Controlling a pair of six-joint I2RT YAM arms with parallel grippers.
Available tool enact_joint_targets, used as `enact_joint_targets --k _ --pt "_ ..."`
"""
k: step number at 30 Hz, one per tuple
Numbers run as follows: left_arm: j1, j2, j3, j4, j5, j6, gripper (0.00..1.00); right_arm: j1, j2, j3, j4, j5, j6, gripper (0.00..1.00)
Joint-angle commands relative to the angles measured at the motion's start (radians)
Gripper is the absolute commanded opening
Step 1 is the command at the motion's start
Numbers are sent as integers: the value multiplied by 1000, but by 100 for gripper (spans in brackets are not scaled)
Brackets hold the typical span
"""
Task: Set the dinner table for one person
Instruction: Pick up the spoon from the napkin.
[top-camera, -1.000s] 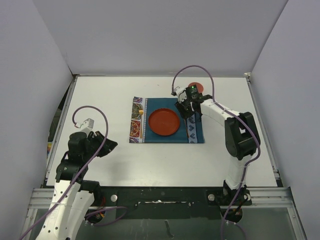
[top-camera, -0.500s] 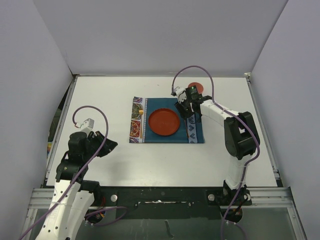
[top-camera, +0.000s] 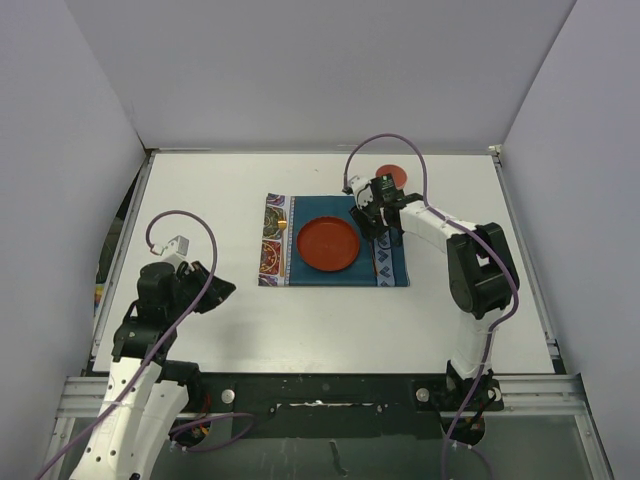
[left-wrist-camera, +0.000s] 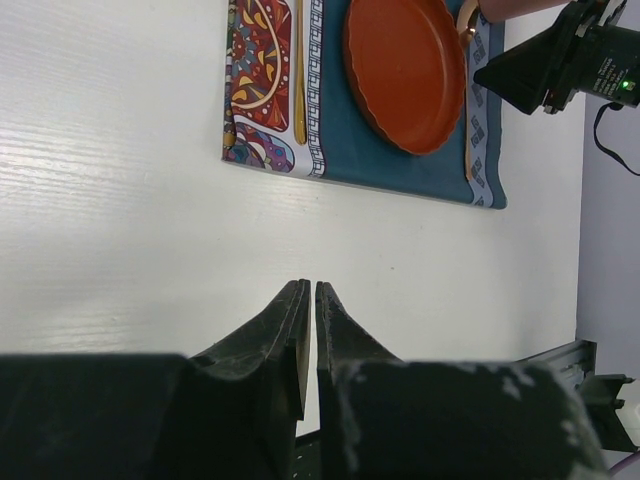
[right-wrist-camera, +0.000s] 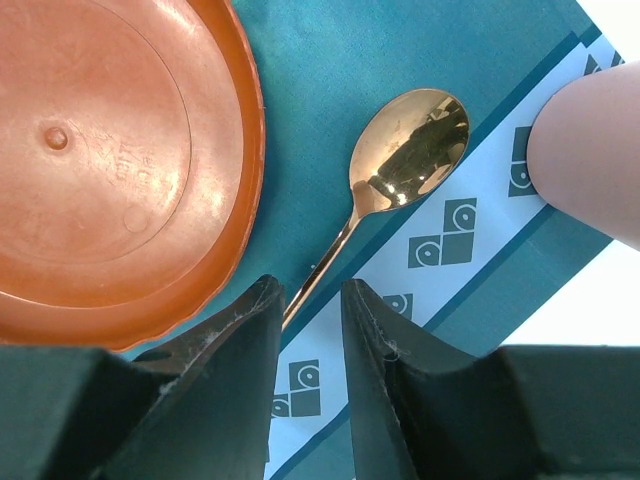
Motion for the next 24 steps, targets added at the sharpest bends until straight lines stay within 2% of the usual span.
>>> enact_joint_targets --k 1,24 --pt "-2 0 3 62 5 5 7 4 16 3 56 -7 10 31" --pt "-2 44 0 103 13 2 7 -23 38 -24 74 -22 13 31"
